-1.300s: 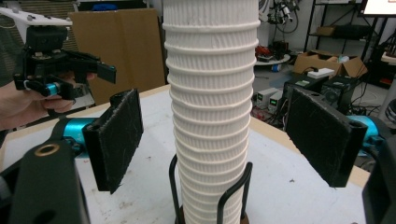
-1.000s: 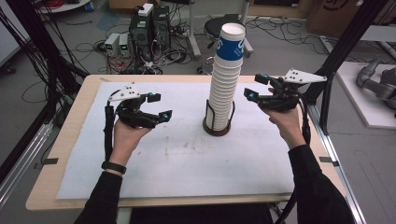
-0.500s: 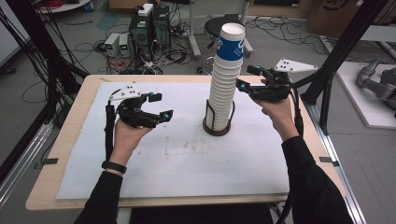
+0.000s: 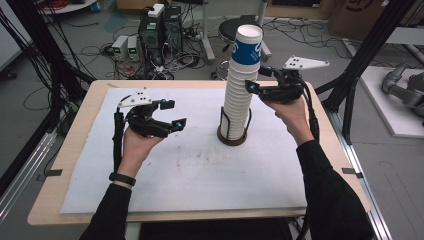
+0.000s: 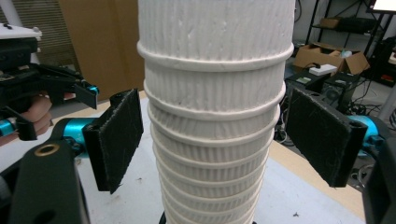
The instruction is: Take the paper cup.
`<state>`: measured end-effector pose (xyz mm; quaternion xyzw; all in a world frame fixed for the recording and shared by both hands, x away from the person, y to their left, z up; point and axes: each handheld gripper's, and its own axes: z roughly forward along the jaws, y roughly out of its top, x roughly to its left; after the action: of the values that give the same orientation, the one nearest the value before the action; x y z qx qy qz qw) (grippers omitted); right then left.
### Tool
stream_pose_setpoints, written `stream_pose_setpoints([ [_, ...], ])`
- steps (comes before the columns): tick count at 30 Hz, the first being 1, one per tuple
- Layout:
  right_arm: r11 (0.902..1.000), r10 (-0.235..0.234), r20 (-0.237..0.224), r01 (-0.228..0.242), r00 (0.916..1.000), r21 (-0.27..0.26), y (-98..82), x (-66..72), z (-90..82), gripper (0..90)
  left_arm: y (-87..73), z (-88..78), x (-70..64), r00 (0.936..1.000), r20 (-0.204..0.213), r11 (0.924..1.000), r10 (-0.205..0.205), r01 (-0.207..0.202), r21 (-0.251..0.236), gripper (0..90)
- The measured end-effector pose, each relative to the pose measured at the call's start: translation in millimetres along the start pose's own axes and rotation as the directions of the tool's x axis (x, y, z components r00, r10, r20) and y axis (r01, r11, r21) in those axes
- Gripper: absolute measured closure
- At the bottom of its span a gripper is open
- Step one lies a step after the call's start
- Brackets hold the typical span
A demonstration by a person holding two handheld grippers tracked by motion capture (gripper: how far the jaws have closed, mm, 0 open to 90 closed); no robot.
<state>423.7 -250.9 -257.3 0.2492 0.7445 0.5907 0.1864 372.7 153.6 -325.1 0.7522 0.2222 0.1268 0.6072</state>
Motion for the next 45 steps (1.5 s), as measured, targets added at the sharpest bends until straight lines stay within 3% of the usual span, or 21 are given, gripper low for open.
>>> stream_pose_setpoints([
  [20,0.9995,0.028,-0.031,-0.028,0.9991,0.012,3.3,-3.8,17.6,13.8,2.7,2.5,-2.5,0.9998,0.019,1.0,0.0,0.001,-0.01,15.5],
  [27,0.9999,0.015,-0.031,-0.015,0.9994,0.008,2.9,-4.6,19.2,13.8,7.7,4.3,-4.0,0.9996,0.029,0.9999,0.0,0.0,-0.016,15.5],
  [33,0.9999,0.011,-0.029,-0.011,0.9995,0.007,2.9,-4.3,19.5,14.1,23.2,6.1,-4.8,0.9989,0.047,0.9981,-0.007,0.01,-0.06,15.5],
  [45,0.9999,0.011,-0.027,-0.011,0.9996,0.008,2.7,-4.2,19.4,14.3,71.5,25.0,-4.0,0.9984,0.054,0.9976,0.018,-0.014,-0.067,15.5],
])
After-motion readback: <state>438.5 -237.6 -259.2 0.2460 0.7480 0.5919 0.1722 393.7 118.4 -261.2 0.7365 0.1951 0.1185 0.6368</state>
